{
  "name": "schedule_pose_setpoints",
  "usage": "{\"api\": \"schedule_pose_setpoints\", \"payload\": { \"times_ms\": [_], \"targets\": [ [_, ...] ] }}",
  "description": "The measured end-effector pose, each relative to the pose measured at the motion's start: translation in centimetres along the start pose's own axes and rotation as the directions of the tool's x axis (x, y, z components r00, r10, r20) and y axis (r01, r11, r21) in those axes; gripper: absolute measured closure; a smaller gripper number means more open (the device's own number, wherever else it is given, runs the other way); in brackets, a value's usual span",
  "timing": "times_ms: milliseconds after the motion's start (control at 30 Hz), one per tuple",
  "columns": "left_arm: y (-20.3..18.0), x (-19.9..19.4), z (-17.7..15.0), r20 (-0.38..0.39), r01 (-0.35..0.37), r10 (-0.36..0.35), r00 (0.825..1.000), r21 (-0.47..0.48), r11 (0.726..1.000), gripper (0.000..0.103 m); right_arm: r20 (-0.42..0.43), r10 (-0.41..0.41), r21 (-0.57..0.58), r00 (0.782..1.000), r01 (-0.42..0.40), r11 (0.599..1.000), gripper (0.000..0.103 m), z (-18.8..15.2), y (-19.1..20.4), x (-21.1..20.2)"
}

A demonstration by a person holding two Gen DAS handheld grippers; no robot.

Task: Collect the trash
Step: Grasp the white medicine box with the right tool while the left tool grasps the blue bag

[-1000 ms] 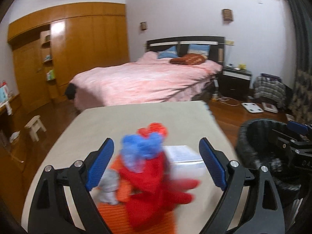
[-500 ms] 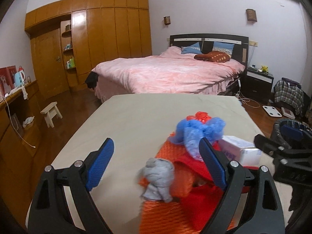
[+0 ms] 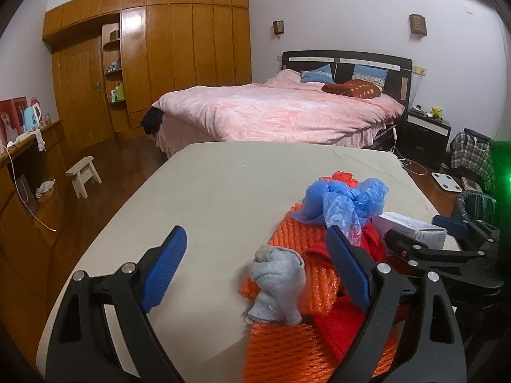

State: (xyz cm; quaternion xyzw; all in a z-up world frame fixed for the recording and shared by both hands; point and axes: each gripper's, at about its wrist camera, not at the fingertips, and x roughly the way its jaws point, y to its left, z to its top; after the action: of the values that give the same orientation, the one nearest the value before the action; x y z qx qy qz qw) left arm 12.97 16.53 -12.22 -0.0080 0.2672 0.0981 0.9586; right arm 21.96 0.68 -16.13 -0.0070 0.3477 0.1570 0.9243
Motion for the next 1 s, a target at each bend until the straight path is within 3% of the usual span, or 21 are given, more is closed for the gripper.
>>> {"api": "schedule_pose_setpoints", "payload": {
  "times_ms": [33, 133, 300, 733, 900, 967, 1000],
  "targets": [
    [-0.1, 0.1, 0.0, -0.001, 0.002, -0.002, 1.0, 0.002, 1.0, 0.017, -0.011, 0.01, -0.001, 1.0, -0.01, 1.0, 0.024, 0.0, 0.0, 0.1],
    [-0.3, 0.2, 0.0, -0.002, 0.008, -0.008, 1.0, 0.003, 1.0, 0.017, -0.053, 0.054, -0.003, 0.997, -0.054, 0.999, 0.043, -0.2, -0.1, 0.7],
    [-0.9, 0.6, 0.2, -0.005, 0.021, -0.021, 1.0, 0.001, 1.0, 0.017, -0.061, 0.077, 0.011, 0.995, -0.076, 0.997, 0.044, -0.4, -0.9, 0.3],
    [-5.7, 4.2, 2.5, -0.015, 0.118, -0.118, 0.993, 0.024, 0.993, 0.021, 0.004, 0.017, 0.055, 1.0, -0.018, 0.998, 0.045, 1.6, -5.6, -1.5],
    [-7.2, 6.0, 2.4, -0.047, 0.134, -0.131, 0.99, 0.045, 0.99, 0.026, 0.009, 0.016, 0.063, 1.0, -0.017, 0.998, 0.045, 1.8, -6.3, -1.5],
    [-7.7, 6.9, 2.3, -0.068, 0.135, -0.132, 0.989, 0.056, 0.989, 0.033, 0.009, 0.019, 0.062, 1.0, -0.02, 0.998, 0.045, 1.8, -6.4, -1.5],
    [-7.9, 7.2, 2.1, -0.079, 0.138, -0.133, 0.988, 0.063, 0.988, 0.041, 0.009, 0.02, 0.062, 1.0, -0.02, 0.998, 0.045, 1.8, -6.4, -1.4]
  ]
}}
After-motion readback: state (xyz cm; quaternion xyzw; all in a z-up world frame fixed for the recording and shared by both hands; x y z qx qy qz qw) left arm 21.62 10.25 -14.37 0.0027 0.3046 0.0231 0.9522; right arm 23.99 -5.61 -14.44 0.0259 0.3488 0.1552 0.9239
